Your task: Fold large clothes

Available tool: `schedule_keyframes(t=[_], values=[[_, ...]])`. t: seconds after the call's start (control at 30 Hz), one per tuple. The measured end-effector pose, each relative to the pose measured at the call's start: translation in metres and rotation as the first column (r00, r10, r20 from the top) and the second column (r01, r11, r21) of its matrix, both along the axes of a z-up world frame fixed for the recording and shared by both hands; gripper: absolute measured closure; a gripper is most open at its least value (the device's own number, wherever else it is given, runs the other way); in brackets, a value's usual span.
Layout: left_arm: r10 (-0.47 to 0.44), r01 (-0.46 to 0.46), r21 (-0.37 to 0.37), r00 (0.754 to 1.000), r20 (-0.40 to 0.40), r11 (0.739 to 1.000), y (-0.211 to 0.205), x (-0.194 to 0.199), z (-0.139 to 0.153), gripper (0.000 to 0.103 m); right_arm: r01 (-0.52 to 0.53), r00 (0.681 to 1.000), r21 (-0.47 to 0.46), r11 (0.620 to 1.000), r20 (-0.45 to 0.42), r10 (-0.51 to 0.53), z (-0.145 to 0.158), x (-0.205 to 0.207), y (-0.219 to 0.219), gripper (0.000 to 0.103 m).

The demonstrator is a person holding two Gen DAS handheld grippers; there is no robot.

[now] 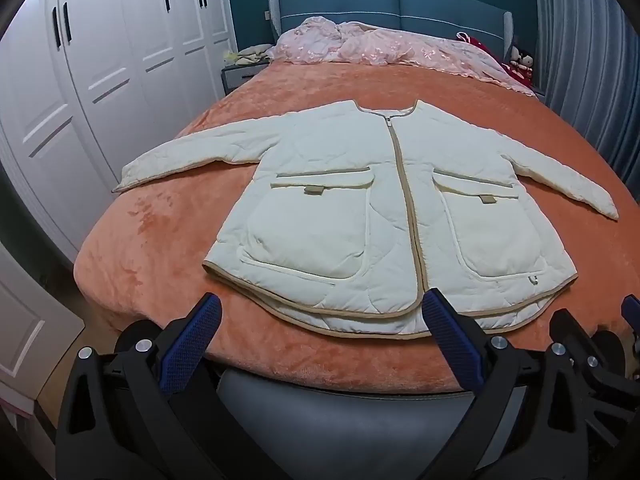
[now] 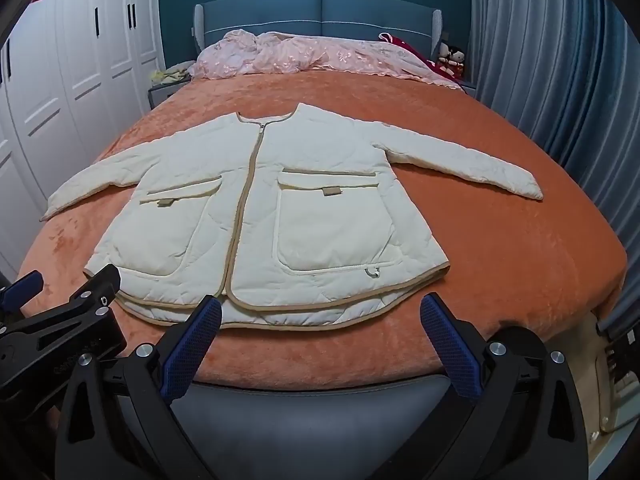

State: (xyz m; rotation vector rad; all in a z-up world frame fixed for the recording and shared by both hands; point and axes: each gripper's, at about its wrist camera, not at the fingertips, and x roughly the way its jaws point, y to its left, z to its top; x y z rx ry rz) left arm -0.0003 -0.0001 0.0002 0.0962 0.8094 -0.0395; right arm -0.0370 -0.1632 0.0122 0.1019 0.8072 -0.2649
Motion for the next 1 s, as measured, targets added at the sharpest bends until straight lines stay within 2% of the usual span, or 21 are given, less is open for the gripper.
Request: schedule_keyframes(t=[1.0], values=[[0.009, -0.009, 0.004, 1.0, 0.0, 1.0, 0.004, 0.0, 0.007, 0.005, 0.003, 1.0, -0.012, 1.0, -0.001, -0.003, 0.005, 0.0, 0.003, 0.005]])
